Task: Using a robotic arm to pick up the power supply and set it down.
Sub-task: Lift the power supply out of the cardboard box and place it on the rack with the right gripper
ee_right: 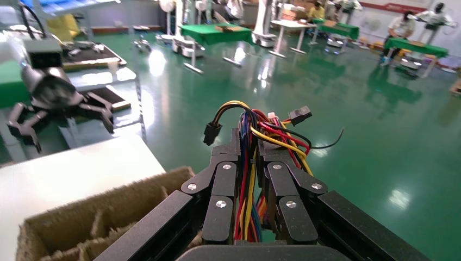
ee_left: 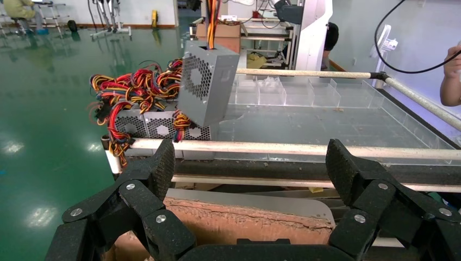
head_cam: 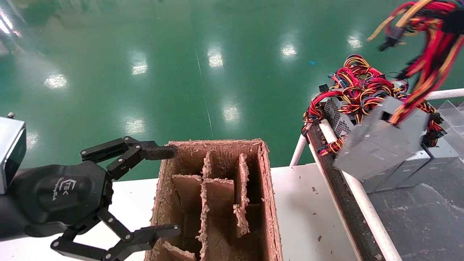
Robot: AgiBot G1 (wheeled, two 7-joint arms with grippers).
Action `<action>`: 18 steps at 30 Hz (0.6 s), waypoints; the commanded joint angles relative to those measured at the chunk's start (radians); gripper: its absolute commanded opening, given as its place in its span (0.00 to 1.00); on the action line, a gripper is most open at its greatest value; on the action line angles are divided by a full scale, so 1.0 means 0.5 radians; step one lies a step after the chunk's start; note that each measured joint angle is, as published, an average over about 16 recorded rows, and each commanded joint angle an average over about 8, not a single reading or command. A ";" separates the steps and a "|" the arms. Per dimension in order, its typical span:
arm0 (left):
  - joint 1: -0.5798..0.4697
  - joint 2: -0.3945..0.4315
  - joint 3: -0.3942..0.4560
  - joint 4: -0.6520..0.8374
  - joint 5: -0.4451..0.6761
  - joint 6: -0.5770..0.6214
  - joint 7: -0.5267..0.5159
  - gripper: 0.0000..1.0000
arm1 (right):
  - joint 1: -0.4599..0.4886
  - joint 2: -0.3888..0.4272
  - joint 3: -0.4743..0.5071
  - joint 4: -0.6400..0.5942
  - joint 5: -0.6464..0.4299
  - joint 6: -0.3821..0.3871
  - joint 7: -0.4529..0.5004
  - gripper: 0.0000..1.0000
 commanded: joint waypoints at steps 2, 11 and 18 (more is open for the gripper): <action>0.000 0.000 0.000 0.000 0.000 0.000 0.000 1.00 | 0.015 0.036 -0.001 -0.093 -0.036 -0.066 -0.026 0.00; 0.000 0.000 0.001 0.000 0.000 0.000 0.000 1.00 | -0.037 0.131 -0.054 -0.275 -0.041 -0.203 -0.066 0.00; 0.000 0.000 0.001 0.000 -0.001 0.000 0.000 1.00 | -0.083 0.257 -0.101 -0.293 -0.029 -0.202 -0.117 0.00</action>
